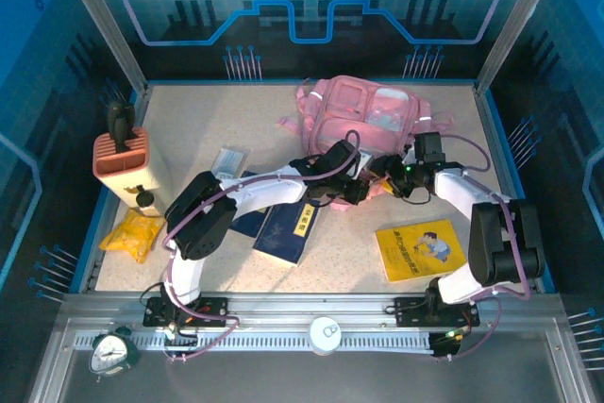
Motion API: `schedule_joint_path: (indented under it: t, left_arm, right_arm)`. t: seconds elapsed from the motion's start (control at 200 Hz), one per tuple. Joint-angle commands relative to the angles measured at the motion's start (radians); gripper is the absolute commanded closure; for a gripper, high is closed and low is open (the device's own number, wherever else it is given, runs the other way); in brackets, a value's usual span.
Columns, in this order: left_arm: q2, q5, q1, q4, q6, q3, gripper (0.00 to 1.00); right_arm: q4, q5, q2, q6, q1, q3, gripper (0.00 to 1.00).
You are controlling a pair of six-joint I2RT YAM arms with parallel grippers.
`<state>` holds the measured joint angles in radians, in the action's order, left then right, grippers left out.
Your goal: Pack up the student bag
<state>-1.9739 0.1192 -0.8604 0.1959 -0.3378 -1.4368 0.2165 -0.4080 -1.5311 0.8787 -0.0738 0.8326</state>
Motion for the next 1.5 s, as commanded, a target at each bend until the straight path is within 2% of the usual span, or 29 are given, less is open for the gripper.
schedule_joint_path:
  t: [0.0, 0.15, 0.225, 0.375, 0.54, 0.655, 0.76, 0.866, 0.946, 1.096, 1.206, 1.361, 1.496]
  left_arm:
    - [0.014, 0.015, -0.020, 0.033, 0.048, -0.056, 1.00]
    - [0.055, -0.007, -0.017, 0.082, 0.087, -0.033, 1.00]
    - [0.082, -0.031, -0.014, 0.114, 0.117, -0.008, 1.00]
    - [0.141, -0.110, 0.032, 0.174, 0.150, 0.080, 1.00]
    - [0.217, -0.101, 0.141, 0.175, 0.145, 0.201, 1.00]
    - [0.228, -0.100, 0.153, 0.203, 0.157, 0.199, 1.00]
    - [0.214, -0.007, 0.139, 0.164, 0.113, 0.185, 1.00]
    - [0.183, 0.002, 0.092, 0.117, 0.084, 0.152, 1.00]
    - [0.142, -0.011, 0.064, 0.116, 0.069, 0.102, 1.00]
    - [0.097, -0.009, 0.037, 0.081, 0.042, 0.051, 1.00]
    - [0.087, -0.016, 0.031, 0.072, 0.040, 0.039, 1.00]
    - [0.092, -0.025, 0.032, 0.074, 0.040, 0.040, 1.00]
    - [0.098, -0.024, 0.031, 0.068, 0.042, 0.049, 1.00]
  right_arm:
    - [-0.016, 0.069, -0.022, -0.018, -0.004, 0.028, 0.59]
    - [0.027, 0.121, 0.001, -0.094, 0.017, 0.034, 0.86]
    - [0.059, 0.131, 0.017, -0.134, 0.042, 0.041, 0.95]
    - [0.102, 0.143, 0.049, -0.195, 0.121, 0.076, 0.99]
    - [0.138, 0.148, 0.032, -0.243, 0.176, 0.135, 0.99]
    - [0.142, 0.146, -0.025, -0.259, 0.178, 0.205, 0.98]
    - [0.141, 0.144, -0.071, -0.263, 0.178, 0.262, 0.92]
    - [0.165, 0.133, -0.096, -0.281, 0.178, 0.312, 0.76]
    - [0.192, 0.135, -0.073, -0.290, 0.178, 0.315, 0.58]
    - [0.285, 0.110, 0.017, -0.294, 0.164, 0.280, 0.41]
    - [0.361, 0.106, 0.075, -0.280, 0.120, 0.246, 0.36]
    - [0.381, 0.150, 0.117, -0.220, -0.018, 0.189, 0.31]
    - [0.289, 0.201, 0.117, -0.109, -0.112, 0.124, 0.29]
